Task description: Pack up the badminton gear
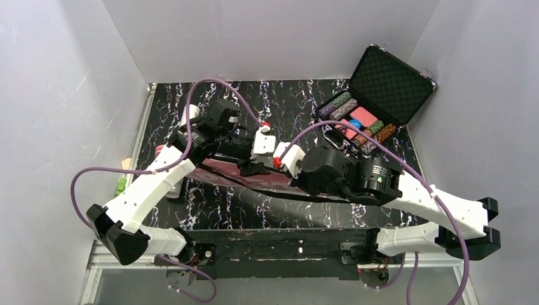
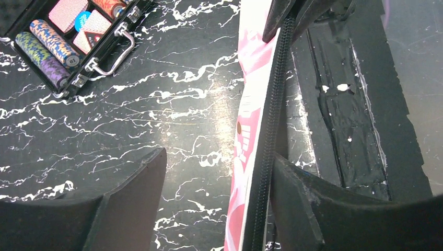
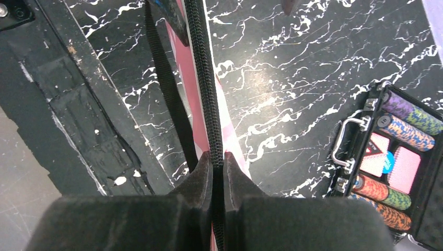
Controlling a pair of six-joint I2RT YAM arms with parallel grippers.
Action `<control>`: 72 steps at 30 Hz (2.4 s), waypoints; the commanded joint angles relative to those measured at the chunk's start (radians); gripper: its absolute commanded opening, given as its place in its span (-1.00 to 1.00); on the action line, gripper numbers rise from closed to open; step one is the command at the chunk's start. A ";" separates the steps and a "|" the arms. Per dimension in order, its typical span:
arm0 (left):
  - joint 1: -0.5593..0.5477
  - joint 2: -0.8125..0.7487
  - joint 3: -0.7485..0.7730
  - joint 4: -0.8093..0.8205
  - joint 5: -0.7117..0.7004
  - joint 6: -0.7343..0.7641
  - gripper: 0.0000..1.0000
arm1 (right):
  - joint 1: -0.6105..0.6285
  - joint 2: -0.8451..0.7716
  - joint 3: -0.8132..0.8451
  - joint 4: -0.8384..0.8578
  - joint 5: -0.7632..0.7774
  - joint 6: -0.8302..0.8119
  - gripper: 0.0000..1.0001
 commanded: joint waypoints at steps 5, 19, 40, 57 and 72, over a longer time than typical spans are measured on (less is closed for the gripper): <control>-0.063 0.042 0.077 -0.024 0.028 -0.056 0.12 | 0.042 0.018 0.105 0.241 0.107 -0.023 -0.97; -0.143 0.037 0.137 -0.046 -0.087 -0.140 -1.00 | 0.042 0.047 0.198 0.368 0.314 0.009 -0.39; -0.139 -0.263 0.098 -0.009 -0.455 -0.164 -1.00 | -0.082 -0.399 0.119 0.516 0.861 0.308 -0.95; -0.019 -0.314 0.018 0.054 -0.543 -0.235 -1.00 | -0.810 0.069 0.481 0.249 0.034 0.720 -0.97; 0.131 -0.296 -0.007 0.060 -0.350 -0.159 -1.00 | -1.318 -0.027 -0.121 0.745 -0.910 1.087 -0.10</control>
